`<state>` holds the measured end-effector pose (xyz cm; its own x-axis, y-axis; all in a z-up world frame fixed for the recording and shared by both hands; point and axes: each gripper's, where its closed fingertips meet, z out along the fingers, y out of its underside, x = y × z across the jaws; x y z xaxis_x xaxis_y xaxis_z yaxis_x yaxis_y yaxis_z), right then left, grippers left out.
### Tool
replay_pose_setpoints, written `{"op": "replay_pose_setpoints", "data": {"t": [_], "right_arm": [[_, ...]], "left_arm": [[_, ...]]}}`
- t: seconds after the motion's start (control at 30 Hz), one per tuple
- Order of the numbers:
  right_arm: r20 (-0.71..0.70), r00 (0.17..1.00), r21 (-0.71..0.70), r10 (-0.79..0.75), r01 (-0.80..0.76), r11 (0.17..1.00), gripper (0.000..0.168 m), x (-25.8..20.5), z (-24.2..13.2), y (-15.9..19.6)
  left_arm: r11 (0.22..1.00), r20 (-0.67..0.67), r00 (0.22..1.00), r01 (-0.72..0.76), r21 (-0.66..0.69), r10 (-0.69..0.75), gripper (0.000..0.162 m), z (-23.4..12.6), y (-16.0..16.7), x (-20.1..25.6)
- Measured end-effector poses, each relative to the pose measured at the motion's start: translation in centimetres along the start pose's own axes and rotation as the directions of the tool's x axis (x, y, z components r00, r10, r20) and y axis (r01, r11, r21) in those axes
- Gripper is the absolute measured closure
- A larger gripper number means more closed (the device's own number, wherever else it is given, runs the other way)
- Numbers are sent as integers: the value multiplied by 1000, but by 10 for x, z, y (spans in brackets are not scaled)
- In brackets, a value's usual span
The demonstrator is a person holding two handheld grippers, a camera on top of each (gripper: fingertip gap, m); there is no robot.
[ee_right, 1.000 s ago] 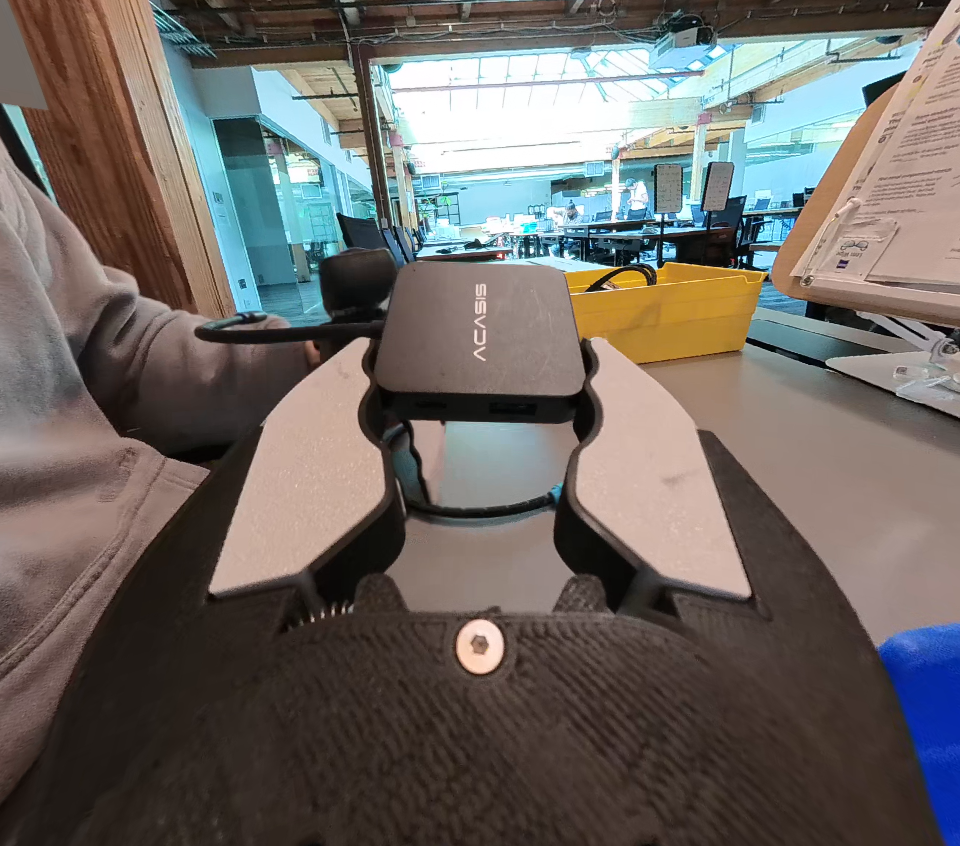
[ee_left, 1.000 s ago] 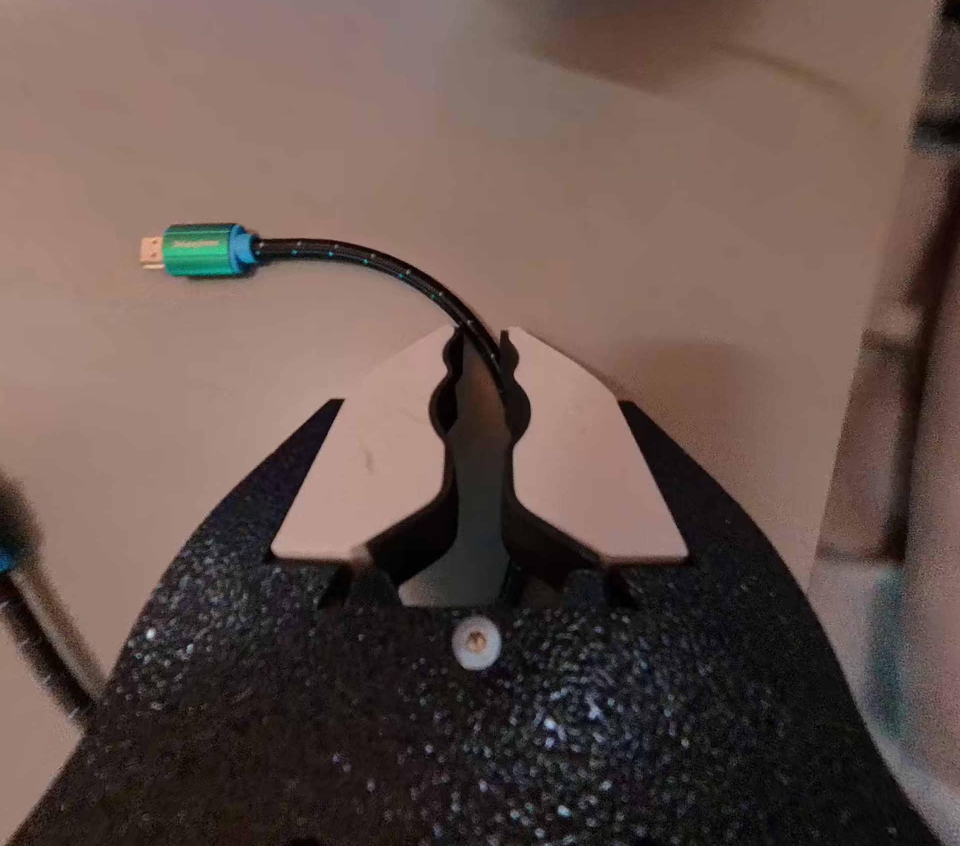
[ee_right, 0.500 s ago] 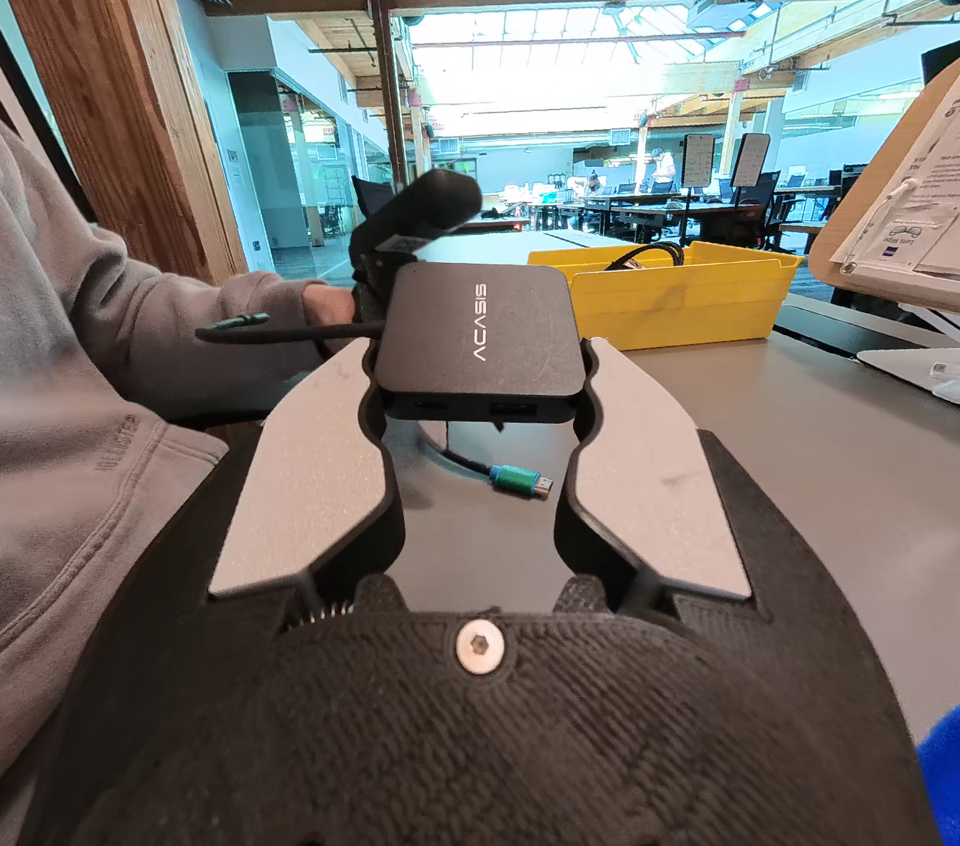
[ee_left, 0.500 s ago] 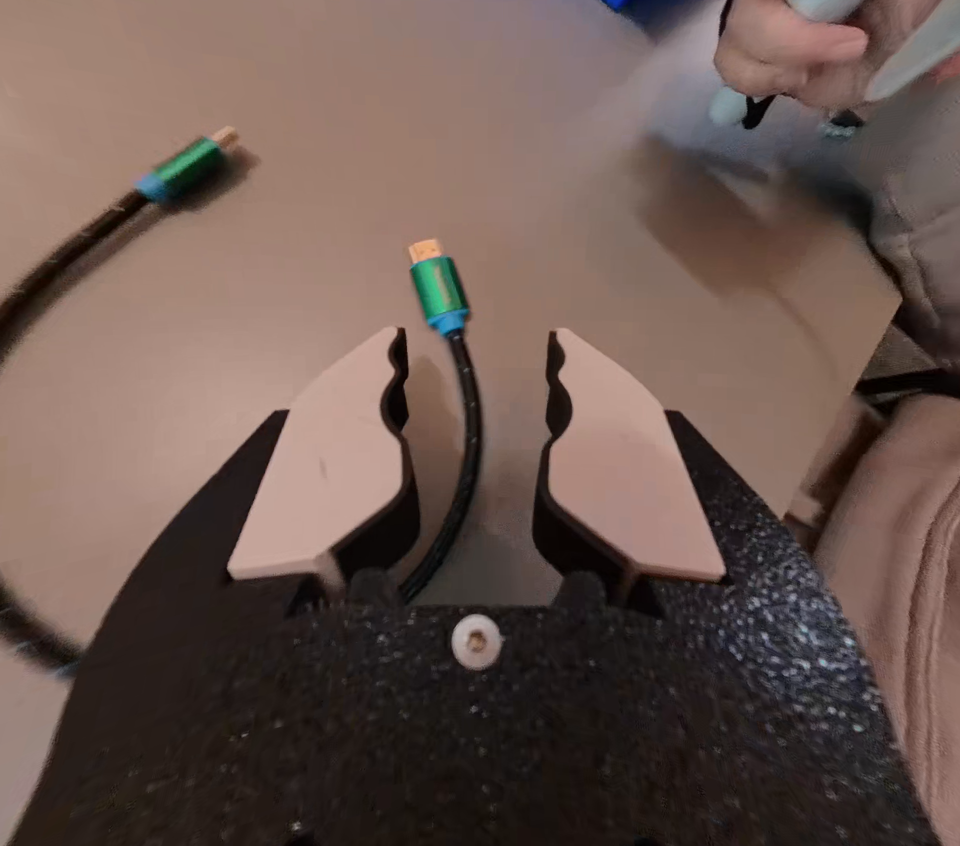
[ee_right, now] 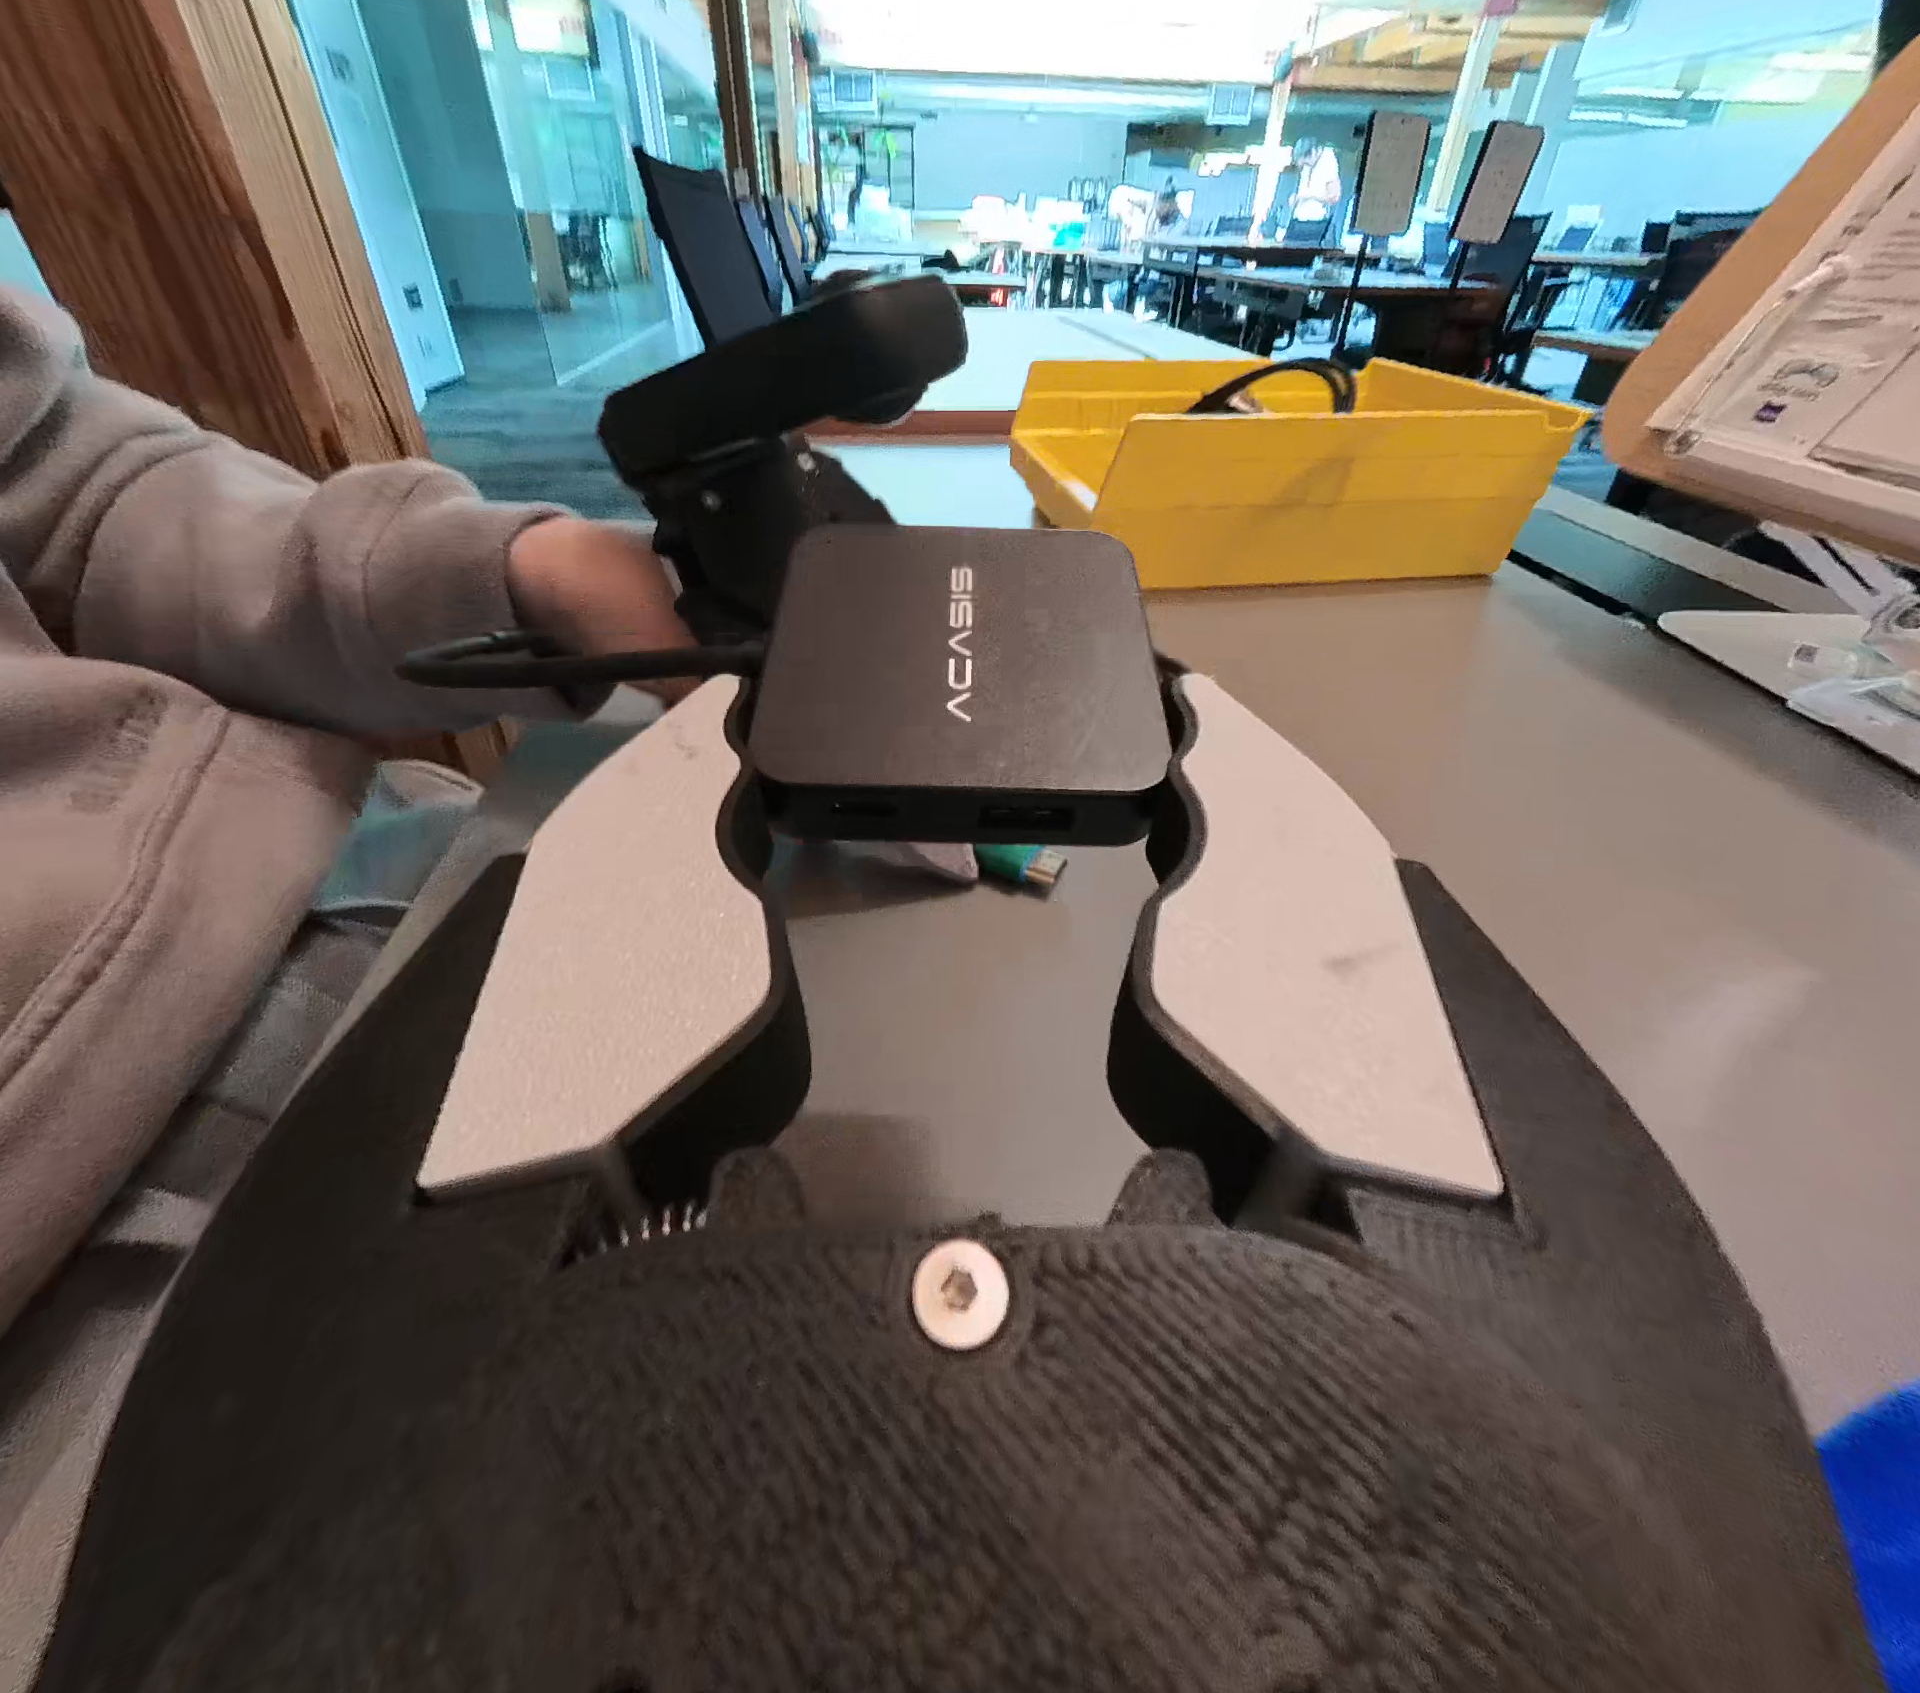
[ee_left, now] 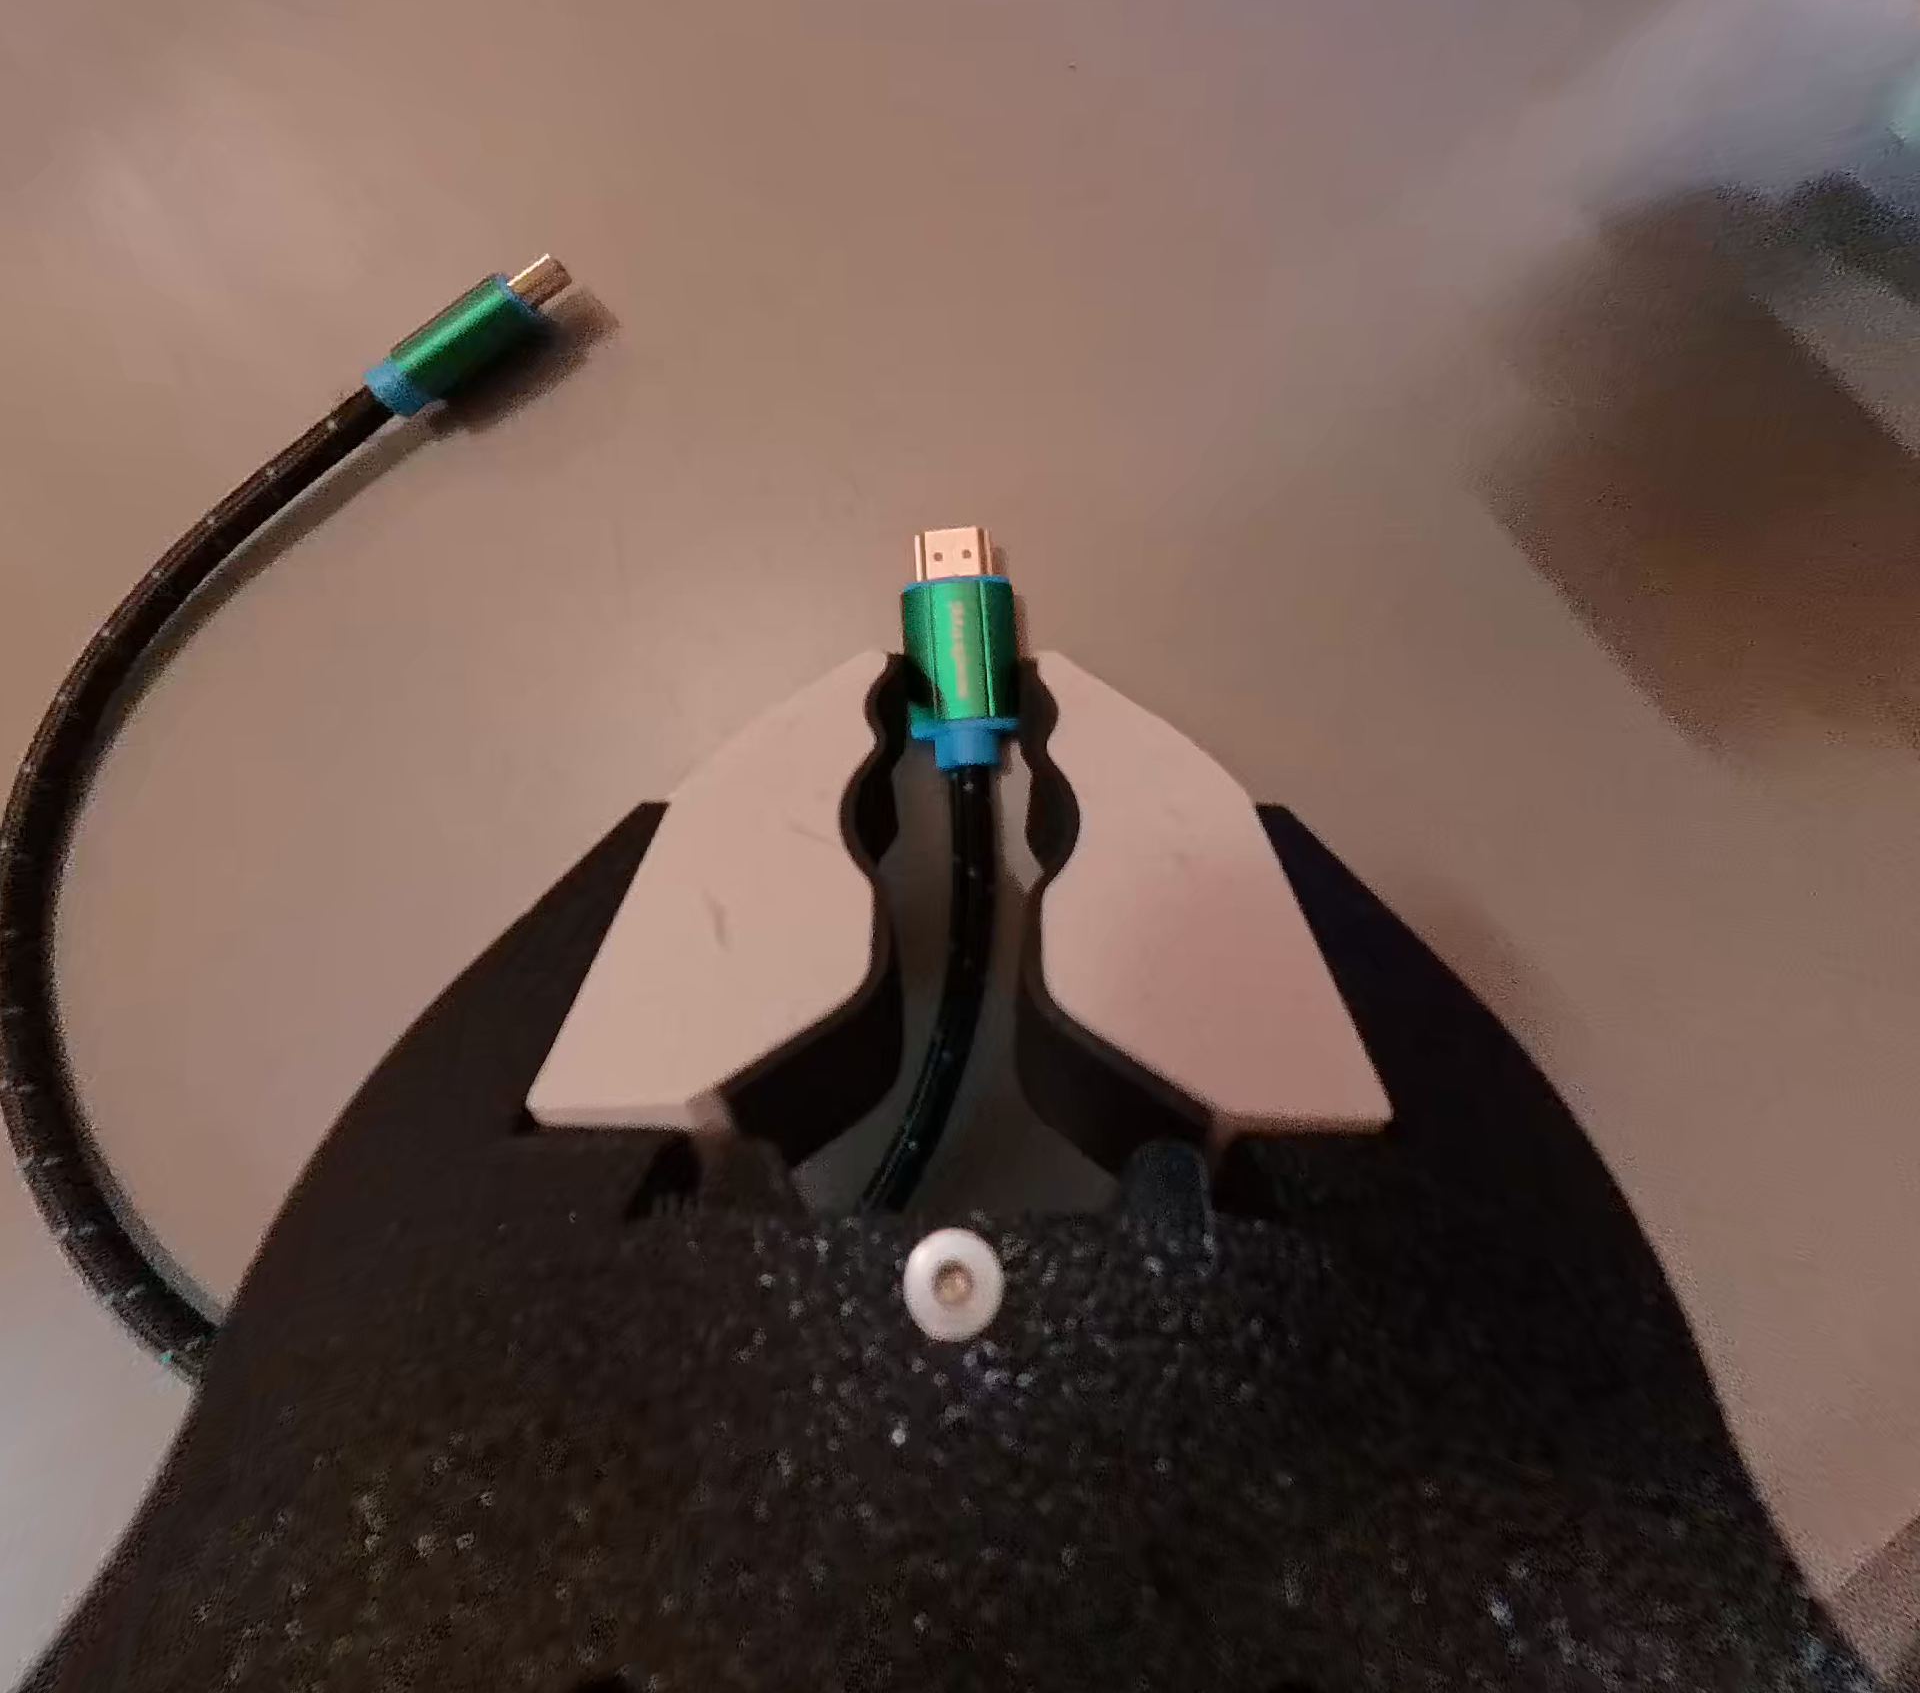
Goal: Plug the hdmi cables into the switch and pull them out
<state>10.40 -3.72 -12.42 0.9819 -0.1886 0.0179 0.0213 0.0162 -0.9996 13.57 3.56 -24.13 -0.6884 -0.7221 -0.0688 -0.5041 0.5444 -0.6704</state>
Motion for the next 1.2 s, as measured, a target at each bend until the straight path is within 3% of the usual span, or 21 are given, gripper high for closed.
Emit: {"op": "replay_pose_setpoints", "data": {"t": [0.2,0.3,0.6,0.77,1.2], "right_arm": [[51,999,-118,-12,18,993,96,-11,16,20],[93,996,-153,-8,22,988,96,-18,21,25],[202,979,-59,26,-15,998,95,-34,19,8],[219,975,-25,22,-16,1000,96,-37,18,2],[229,973,-76,-26,45,996,95,-43,28,10]], "left_arm": [[976,-191,961,-214,-45,202,142,-16,12,-8],[951,-276,916,-309,-19,292,142,-43,0,-6],[815,-418,744,-579,-15,521,142,-106,-40,22],[791,-452,705,-611,4,547,142,-119,-50,32],[775,-444,708,-631,-48,549,142,-116,-47,30]]}}
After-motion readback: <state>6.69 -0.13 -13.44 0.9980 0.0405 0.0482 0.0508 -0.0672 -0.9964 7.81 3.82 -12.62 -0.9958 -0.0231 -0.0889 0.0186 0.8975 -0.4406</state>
